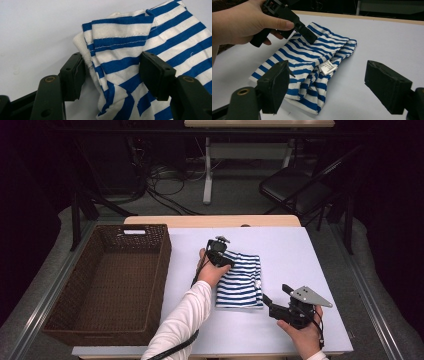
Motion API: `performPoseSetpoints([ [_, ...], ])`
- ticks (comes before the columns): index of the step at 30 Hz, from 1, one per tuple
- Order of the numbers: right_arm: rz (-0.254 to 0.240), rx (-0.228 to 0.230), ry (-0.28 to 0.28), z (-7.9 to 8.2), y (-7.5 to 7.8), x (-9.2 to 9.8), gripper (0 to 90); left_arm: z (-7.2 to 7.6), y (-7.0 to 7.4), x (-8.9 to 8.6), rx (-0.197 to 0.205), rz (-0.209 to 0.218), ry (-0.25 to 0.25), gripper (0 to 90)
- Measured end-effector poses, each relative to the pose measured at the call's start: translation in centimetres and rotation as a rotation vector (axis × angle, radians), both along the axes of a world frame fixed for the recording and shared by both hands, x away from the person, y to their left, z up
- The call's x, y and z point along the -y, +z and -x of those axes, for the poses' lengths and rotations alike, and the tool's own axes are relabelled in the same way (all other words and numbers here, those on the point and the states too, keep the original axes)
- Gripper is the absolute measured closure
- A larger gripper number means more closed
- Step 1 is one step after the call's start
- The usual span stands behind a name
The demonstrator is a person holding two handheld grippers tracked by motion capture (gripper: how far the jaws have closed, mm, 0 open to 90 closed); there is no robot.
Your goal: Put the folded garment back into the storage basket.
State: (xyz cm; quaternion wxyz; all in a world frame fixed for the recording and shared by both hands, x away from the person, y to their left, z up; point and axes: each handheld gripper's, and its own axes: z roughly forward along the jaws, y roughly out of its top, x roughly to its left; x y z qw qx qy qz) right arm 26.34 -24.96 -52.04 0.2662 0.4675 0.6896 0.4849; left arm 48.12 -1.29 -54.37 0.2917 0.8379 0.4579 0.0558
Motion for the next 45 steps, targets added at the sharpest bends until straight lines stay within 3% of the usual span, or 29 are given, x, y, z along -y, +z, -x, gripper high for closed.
performPoseSetpoints([
  [11, 0.005, -0.013, 0.000, -0.9, 0.4, -1.4, 25.3, 0.2, -0.1, 0.2, 0.011, -0.007, 0.012, 39.2],
  [17, 0.006, -0.017, -0.038, -1.6, 0.3, -1.7, 26.5, 0.3, 0.0, 0.2, 0.006, 0.003, 0.005, 44.8],
  [30, -0.007, -0.154, -0.049, -3.0, -0.8, -2.5, 32.8, 0.4, 0.0, 0.2, -0.015, 0.036, 0.004, 57.3],
  [45, 0.031, -0.213, -0.071, -4.3, -2.3, -3.4, 34.6, 0.5, 0.0, 0.2, -0.023, 0.049, 0.014, 61.0],
])
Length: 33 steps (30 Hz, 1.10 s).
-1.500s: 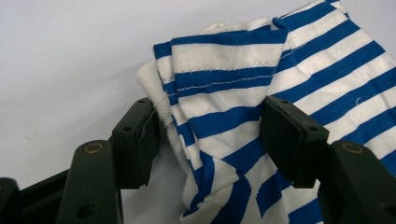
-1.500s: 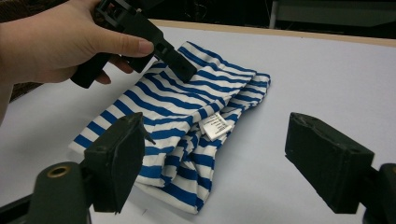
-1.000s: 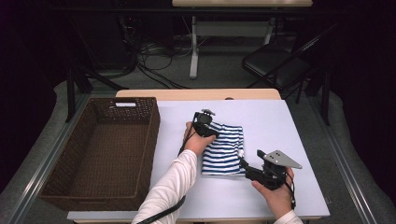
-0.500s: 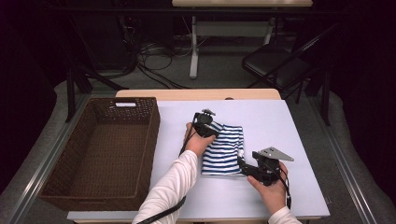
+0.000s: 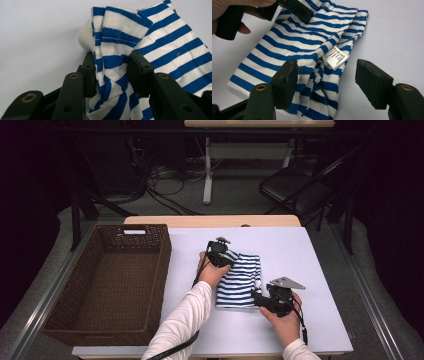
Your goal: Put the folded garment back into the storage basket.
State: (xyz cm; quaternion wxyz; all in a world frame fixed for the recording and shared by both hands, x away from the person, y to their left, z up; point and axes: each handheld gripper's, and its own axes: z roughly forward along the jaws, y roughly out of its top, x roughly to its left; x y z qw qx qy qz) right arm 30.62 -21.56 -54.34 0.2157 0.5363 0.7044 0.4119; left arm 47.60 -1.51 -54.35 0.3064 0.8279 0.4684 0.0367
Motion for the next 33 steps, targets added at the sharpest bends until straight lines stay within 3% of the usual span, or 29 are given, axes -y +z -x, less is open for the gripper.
performPoseSetpoints([
  [20, 0.039, -0.092, -0.001, -0.7, -1.8, -0.5, 41.6, 0.0, -0.1, -0.1, -0.001, 0.009, -0.004, 61.0],
  [33, 0.072, -0.097, 0.017, -0.5, -2.0, -0.9, 50.7, 0.0, 0.0, -0.1, -0.003, 0.009, -0.005, 61.2],
])
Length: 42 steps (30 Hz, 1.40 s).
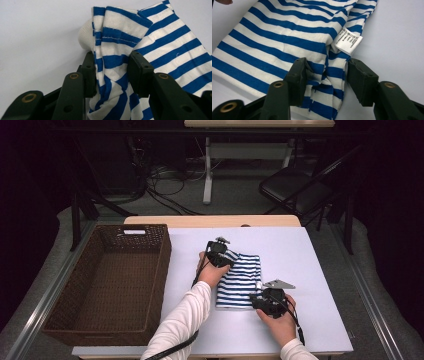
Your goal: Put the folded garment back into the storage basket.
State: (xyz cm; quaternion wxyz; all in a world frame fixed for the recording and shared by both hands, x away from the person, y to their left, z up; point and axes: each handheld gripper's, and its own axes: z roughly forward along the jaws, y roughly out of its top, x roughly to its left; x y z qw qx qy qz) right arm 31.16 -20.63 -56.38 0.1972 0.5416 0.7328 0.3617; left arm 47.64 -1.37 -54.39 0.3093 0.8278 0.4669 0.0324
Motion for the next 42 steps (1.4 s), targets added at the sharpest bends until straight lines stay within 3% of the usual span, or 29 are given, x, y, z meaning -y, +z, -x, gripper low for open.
performPoseSetpoints([
  [11, -0.010, -0.005, 0.034, 0.13, 0.03, -0.31, 69.2, -0.03, -0.04, -0.01, -0.003, 0.010, 0.003, 62.5],
  [21, -0.025, -0.012, 0.045, 0.04, 0.09, -0.14, 79.2, -0.14, -0.02, -0.11, -0.024, 0.024, 0.006, 65.3],
  [31, -0.047, -0.015, 0.047, -0.06, 0.06, 0.09, 81.6, -0.18, 0.01, -0.35, -0.040, 0.061, 0.015, 71.4],
  [36, -0.059, -0.015, 0.046, -0.04, 0.05, 0.12, 81.8, -0.03, 0.38, -0.02, -0.022, 0.029, 0.007, 75.0],
  [42, -0.076, -0.011, 0.047, -0.01, 0.13, 0.25, 82.0, -0.03, 0.57, -0.06, -0.025, 0.032, 0.008, 76.3],
])
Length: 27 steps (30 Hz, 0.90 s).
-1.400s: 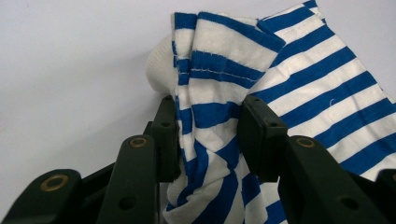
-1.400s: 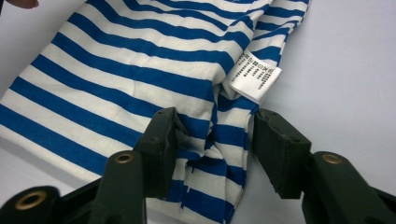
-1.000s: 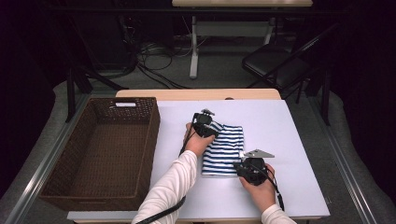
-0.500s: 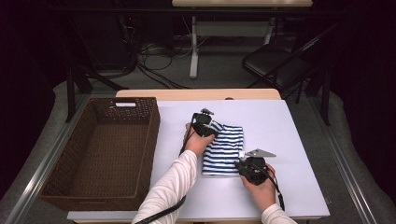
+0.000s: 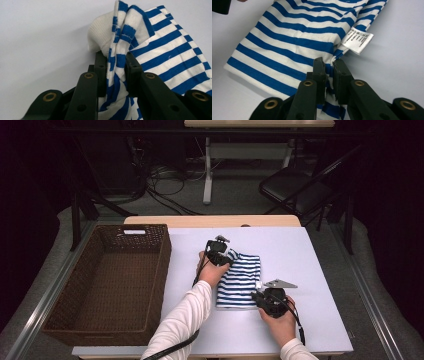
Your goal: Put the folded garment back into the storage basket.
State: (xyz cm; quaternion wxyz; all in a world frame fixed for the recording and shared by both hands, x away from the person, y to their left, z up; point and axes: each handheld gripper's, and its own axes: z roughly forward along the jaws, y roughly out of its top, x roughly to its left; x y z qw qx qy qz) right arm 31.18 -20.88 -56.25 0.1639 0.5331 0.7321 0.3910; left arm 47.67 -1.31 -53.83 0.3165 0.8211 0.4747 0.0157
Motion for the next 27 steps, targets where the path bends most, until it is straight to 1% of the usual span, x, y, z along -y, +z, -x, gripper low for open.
performPoseSetpoints([
  [3, 0.000, 0.001, 0.001, 0.0, 0.1, 0.1, 82.0, 0.1, 0.2, 0.1, 0.004, -0.004, 0.001, 76.5],
  [8, -0.017, 0.006, 0.002, 0.1, 0.3, 0.2, 82.1, 0.2, 0.5, 0.1, 0.017, -0.013, -0.011, 76.5],
  [10, -0.022, 0.011, 0.004, 0.1, 0.4, 0.2, 82.1, 0.3, 0.6, 0.1, 0.023, -0.010, -0.007, 76.5],
  [13, -0.031, 0.007, 0.003, 0.2, 0.6, 0.3, 82.0, 0.3, 0.7, 0.1, 0.024, -0.009, -0.010, 76.6],
  [16, -0.038, 0.009, 0.005, 0.2, 0.8, 0.3, 82.0, 0.4, 0.9, 0.1, 0.035, -0.014, -0.011, 76.6],
  [18, -0.036, 0.011, 0.007, 0.3, 0.9, 0.3, 82.0, 0.5, 1.0, 0.1, 0.036, -0.010, -0.014, 76.6],
  [22, -0.045, 0.025, 0.011, 0.4, 1.2, 0.2, 82.1, 0.6, 1.5, 0.1, 0.053, -0.017, -0.023, 76.7],
  [27, -0.055, 0.059, 0.020, 0.8, 1.9, 0.0, 82.2, 0.7, 2.2, 0.0, 0.070, -0.014, -0.027, 76.8],
])
